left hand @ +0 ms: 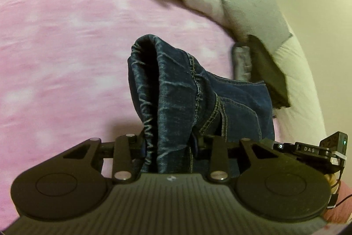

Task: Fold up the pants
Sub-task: 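Carry the folded jeans with both grippers onto the clothes stack by the grey pillow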

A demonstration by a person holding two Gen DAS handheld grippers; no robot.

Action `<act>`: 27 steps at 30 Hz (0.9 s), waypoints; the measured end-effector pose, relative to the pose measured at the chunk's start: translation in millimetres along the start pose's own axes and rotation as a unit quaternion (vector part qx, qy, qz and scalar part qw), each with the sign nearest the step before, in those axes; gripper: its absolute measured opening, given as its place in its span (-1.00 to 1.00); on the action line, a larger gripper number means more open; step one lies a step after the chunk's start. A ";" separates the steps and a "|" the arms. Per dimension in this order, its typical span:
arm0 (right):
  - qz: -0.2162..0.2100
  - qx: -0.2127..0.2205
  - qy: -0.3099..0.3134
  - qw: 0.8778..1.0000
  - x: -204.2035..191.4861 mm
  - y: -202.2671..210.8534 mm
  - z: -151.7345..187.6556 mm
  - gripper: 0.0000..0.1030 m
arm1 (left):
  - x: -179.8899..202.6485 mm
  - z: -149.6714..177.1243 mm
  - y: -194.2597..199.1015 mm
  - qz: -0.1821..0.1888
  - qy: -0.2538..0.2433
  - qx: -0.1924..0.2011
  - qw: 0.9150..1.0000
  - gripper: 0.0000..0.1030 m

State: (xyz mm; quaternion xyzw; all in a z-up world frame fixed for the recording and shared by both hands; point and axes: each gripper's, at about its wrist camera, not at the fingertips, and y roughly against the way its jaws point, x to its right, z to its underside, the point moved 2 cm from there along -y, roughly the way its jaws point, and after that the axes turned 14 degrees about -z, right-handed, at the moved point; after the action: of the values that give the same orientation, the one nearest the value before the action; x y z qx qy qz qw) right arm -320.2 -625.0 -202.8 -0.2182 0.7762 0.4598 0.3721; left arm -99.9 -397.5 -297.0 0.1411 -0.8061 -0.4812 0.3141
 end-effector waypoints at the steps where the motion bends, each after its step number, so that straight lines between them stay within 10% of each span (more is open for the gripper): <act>1: 0.007 0.007 0.004 1.000 9.8 19.6 -19.4 -0.77 | 29.2 -6.9 -11.7 0.008 -0.005 0.000 1.000 -0.42; 14: 0.071 0.128 0.013 0.989 128.7 211.8 -263.8 -0.77 | 359.8 -130.9 -162.6 0.098 -0.078 0.003 0.992 -0.42; 22: 0.075 0.127 -0.021 0.989 191.6 203.3 -326.4 -0.74 | 414.6 -170.4 -227.2 0.067 -0.102 -0.007 0.992 -0.35; 27: 0.170 0.131 -0.039 0.976 225.4 179.3 -322.6 -0.67 | 405.6 -176.3 -266.6 -0.019 -0.092 0.004 0.996 -0.06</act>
State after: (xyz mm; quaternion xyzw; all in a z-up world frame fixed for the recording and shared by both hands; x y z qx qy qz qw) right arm -705.5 -820.5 -182.5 -0.0147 0.8401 0.4191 0.3442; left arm -316.1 -866.0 -317.3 0.1127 -0.8308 -0.4946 0.2291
